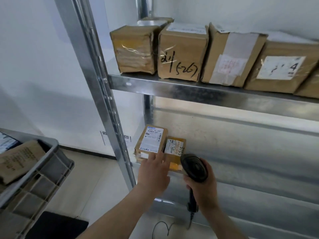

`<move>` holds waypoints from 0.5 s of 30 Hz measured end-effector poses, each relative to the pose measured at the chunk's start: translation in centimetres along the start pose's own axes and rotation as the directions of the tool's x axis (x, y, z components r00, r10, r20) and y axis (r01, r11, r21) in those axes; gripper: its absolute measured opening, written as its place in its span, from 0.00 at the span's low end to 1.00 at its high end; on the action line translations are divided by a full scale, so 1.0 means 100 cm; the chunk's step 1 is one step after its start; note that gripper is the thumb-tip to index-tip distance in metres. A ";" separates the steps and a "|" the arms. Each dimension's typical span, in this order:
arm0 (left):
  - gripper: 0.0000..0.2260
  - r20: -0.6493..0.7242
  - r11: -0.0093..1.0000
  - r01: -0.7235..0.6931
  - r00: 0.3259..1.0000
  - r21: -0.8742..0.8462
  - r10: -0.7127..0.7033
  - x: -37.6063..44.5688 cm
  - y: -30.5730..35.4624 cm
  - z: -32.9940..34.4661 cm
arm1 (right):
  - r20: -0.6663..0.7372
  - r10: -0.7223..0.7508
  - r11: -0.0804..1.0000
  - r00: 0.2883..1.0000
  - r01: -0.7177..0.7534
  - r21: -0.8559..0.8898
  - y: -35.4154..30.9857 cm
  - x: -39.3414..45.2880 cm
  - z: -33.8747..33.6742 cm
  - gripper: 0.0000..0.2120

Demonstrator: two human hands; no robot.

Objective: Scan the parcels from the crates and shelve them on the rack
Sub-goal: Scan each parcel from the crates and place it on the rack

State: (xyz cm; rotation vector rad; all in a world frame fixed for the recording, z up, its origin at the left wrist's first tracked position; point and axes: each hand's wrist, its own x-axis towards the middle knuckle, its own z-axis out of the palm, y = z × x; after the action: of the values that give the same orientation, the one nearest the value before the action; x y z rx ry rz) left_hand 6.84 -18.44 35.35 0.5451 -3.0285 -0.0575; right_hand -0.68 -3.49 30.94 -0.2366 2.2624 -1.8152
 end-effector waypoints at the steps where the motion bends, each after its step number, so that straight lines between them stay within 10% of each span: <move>1: 0.28 -0.011 1.000 -0.010 1.000 0.009 0.010 -0.006 -0.003 -0.003 | -0.019 0.001 1.000 1.000 -0.001 0.002 -0.001 -0.007 0.001 0.35; 15: 0.26 -0.109 0.999 0.041 0.993 0.026 -0.038 -0.084 -0.059 -0.029 | 0.085 -0.198 0.979 0.977 0.193 0.059 -0.051 -0.082 0.025 0.35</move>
State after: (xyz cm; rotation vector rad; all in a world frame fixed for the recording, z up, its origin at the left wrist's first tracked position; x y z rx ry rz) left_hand 16.95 -21.15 37.49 0.5900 -2.9176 0.0123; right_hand 7.80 -4.78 36.05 -0.5391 2.1955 -1.9108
